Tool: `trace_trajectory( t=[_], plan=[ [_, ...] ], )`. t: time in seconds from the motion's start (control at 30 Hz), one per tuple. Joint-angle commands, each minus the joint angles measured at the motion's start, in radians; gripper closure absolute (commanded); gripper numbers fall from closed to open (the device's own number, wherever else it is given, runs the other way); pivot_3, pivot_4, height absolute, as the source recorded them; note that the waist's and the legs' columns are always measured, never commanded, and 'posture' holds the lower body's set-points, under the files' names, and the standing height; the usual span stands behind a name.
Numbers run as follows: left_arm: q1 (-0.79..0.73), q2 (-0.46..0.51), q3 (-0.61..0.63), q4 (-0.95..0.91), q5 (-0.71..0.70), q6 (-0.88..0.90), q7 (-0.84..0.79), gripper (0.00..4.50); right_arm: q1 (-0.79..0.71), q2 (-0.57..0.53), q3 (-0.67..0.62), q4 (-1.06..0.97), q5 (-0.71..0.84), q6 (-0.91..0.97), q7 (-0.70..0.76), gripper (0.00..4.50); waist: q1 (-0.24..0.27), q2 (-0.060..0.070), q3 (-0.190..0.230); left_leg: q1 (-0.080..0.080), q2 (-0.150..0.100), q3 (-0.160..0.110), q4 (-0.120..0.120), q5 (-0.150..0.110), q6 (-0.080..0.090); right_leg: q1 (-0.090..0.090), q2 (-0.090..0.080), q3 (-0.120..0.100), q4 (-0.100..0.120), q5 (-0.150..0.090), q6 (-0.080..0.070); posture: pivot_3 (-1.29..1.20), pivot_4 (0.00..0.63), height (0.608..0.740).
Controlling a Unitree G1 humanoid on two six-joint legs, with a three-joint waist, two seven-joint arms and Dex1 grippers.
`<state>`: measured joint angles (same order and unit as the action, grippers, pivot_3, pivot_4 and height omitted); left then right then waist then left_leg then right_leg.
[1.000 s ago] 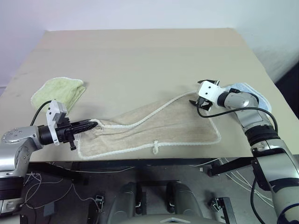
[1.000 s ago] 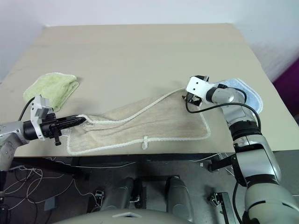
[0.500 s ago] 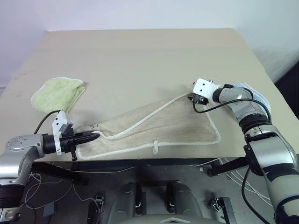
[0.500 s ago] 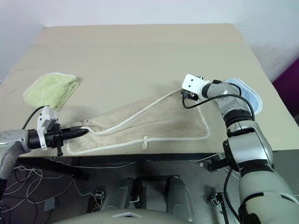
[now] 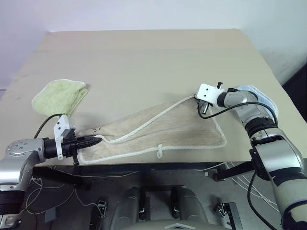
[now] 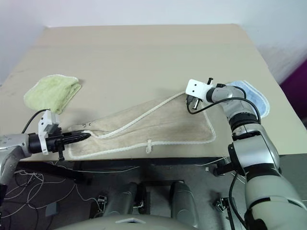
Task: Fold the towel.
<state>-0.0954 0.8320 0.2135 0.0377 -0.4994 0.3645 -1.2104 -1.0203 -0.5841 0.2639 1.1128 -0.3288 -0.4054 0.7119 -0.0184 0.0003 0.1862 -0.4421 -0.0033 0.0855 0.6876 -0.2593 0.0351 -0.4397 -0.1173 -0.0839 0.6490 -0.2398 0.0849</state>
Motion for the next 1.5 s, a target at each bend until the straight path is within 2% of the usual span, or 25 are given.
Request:
trace_trajectory(
  t=[0.03,0.17,0.43,0.57,0.67,0.8,0.93,1.03,1.2,1.37,1.5],
  plan=[
    [-0.097,-0.049,0.059,0.039,-0.006,-0.054,0.092,4.5,-0.009,-0.061,-0.064,-0.138,0.057,0.007,0.022,4.45,0.006,0.0,0.0,0.0,0.0,0.0,0.0,0.0,0.0,0.0,0.0,0.0,0.0,0.0,0.0,0.0,0.15,0.701],
    [-0.222,-0.099,0.07,0.116,0.022,-0.095,0.205,4.5,0.007,-0.12,-0.101,-0.254,0.085,0.048,0.039,4.45,0.006,-0.001,0.0,0.0,0.0,0.0,0.001,0.0,0.0,0.0,0.0,0.0,0.0,0.0,0.0,0.0,0.15,0.701],
    [-0.649,-0.213,0.078,0.4,0.059,-0.176,0.411,4.5,-0.096,-0.252,-0.17,-0.332,0.098,0.116,0.019,4.45,0.004,-0.001,0.0,-0.001,-0.001,-0.001,0.005,0.0,0.002,0.002,0.0,-0.001,0.001,0.0,0.001,0.0,0.15,0.701],
    [-0.784,-0.192,0.113,0.531,0.035,-0.194,0.394,4.5,-0.111,-0.302,-0.208,-0.411,0.154,0.158,0.085,4.45,-0.002,-0.002,0.0,-0.001,0.0,0.0,0.005,0.0,0.002,0.001,0.001,-0.001,0.0,0.0,0.001,0.0,0.15,0.701],
    [-0.8,-0.137,0.127,0.551,0.005,-0.163,0.305,4.5,-0.056,-0.343,-0.259,-0.556,0.246,0.243,0.18,4.45,-0.005,-0.002,0.001,-0.001,0.0,0.001,0.005,0.0,0.002,0.001,0.002,0.0,0.0,0.0,0.001,0.0,0.15,0.701],
    [-0.718,-0.073,0.13,0.472,-0.043,-0.119,0.158,4.5,0.074,-0.394,-0.314,-0.77,0.35,0.381,0.276,4.45,0.001,-0.002,0.001,-0.001,0.001,0.001,0.005,0.0,0.002,0.002,0.002,0.0,0.0,0.0,0.002,0.0,0.15,0.701],
    [-0.477,0.02,0.18,0.266,-0.173,0.084,0.021,4.5,0.392,-0.472,-0.434,-1.098,0.533,0.624,0.4,4.45,0.007,-0.002,0.001,-0.001,0.001,0.0,0.007,-0.002,0.004,0.003,-0.001,0.0,0.0,0.0,0.002,0.0,0.15,0.701],
    [-0.299,0.062,0.191,0.154,-0.198,0.147,-0.036,4.5,0.643,-0.505,-0.514,-1.282,0.626,0.744,0.462,4.45,0.011,-0.002,0.0,-0.001,0.001,-0.002,0.01,-0.003,0.005,0.005,-0.002,-0.001,0.0,0.0,0.002,0.0,0.15,0.701],
    [-0.075,0.107,0.197,0.044,-0.184,0.188,-0.076,4.5,0.861,-0.52,-0.605,-1.443,0.73,0.866,0.506,4.45,0.007,-0.001,0.0,0.0,0.001,-0.004,0.01,-0.008,0.007,0.005,-0.005,-0.001,-0.001,-0.001,-0.001,0.0,0.15,0.701],
    [0.057,0.131,0.208,-0.038,-0.181,0.212,-0.08,4.5,0.961,-0.539,-0.654,-1.495,0.787,0.914,0.552,4.45,0.008,-0.001,0.0,0.0,0.001,-0.004,0.009,-0.009,0.007,0.004,-0.006,0.0,-0.002,-0.002,-0.004,0.0,0.15,0.701],
    [0.057,0.11,0.201,-0.034,-0.172,0.202,-0.034,4.5,0.92,-0.532,-0.601,-1.464,0.751,0.881,0.509,4.45,0.008,-0.001,0.0,0.0,0.001,-0.004,0.008,-0.009,0.007,0.001,-0.007,0.0,-0.003,-0.002,-0.005,0.0,0.15,0.701]
  ],
)
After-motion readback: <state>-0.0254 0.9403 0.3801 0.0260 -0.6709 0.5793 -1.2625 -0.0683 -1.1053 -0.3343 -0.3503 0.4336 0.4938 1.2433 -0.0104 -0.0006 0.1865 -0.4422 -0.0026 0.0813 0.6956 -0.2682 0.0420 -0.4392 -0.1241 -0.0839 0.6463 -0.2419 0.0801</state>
